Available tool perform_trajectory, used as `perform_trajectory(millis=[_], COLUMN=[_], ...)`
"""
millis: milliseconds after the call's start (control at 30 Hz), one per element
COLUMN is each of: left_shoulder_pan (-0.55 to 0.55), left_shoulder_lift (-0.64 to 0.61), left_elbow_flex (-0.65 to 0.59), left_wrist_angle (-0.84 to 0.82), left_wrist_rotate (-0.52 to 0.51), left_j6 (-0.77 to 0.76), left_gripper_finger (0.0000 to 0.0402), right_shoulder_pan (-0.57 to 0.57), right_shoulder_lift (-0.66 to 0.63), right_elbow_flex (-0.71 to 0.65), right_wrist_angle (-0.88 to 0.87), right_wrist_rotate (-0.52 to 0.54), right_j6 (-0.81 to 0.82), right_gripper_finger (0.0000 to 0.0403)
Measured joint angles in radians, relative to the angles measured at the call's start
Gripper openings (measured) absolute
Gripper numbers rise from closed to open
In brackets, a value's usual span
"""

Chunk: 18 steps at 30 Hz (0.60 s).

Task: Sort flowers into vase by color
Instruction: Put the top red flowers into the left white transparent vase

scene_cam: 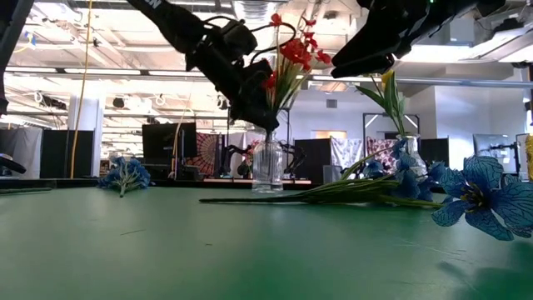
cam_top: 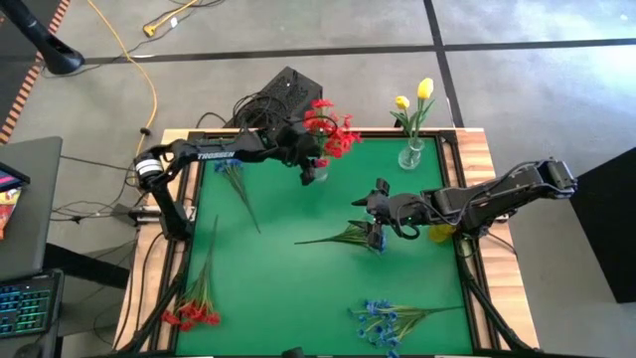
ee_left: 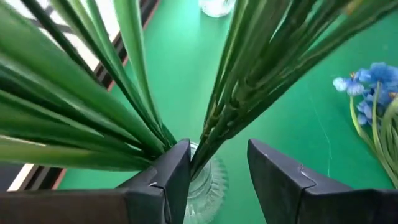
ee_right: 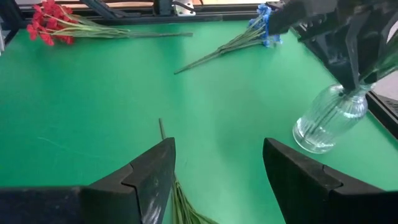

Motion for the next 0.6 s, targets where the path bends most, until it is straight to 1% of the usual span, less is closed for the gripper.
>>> perform_trajectory(millis=[133, 200, 433, 600], left_shoulder_pan=[0.000, 0.000, 0.000, 0.006], left_shoulder_lift=[0.000, 0.000, 0.000, -0.018], left_elbow_flex=[0.045, 0.058, 0.072, 0.072], left_wrist_angle=[-0.072, -0.079, -0.080, -0.133], left_wrist_rotate=[0.000, 0.000, 0.000, 0.000], left_j6=[0.016, 0.022, 0.068, 0.069], left_gripper_finger=[0.0146, 0.0146, 0.0146, 0.0146], right_shoulder_pan=[0.000, 0.000, 0.004, 0.004], right_shoulder_lift=[0.000, 0.000, 0.000, 0.000], right_elbow_flex=[0.000, 0.000, 0.000, 0.000], right_wrist_angle=[-0.013, -0.015, -0.022, -0.042], right_wrist_rotate=[0.000, 0.000, 0.000, 0.000], right_j6=[0.000, 0.000, 0.001, 0.001], right_gripper_finger=[0.0270, 0.0270, 0.0270, 0.0270])
